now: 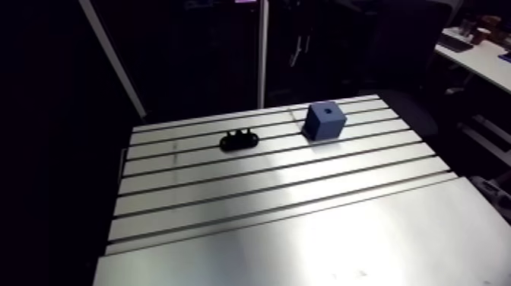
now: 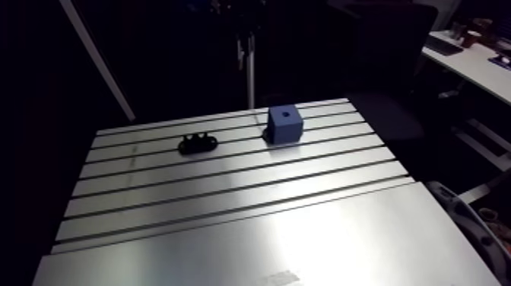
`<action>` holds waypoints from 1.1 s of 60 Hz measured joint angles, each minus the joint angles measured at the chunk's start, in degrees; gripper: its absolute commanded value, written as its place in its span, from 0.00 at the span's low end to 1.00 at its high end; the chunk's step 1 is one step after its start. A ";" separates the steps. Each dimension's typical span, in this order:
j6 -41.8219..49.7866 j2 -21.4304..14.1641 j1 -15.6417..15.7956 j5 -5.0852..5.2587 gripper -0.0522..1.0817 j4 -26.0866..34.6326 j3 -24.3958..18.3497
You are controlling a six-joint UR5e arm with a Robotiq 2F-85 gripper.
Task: Pick up the M10 bolt and insert it into the hex recess until seated.
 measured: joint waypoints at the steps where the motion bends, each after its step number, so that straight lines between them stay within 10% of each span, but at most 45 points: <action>1: 0.07 0.13 -0.21 -0.04 0.75 0.46 -0.39; 30: 4.37 3.10 -4.13 -3.66 0.75 6.54 -5.76; 66: 3.50 5.97 -6.53 -4.36 0.75 7.63 -6.44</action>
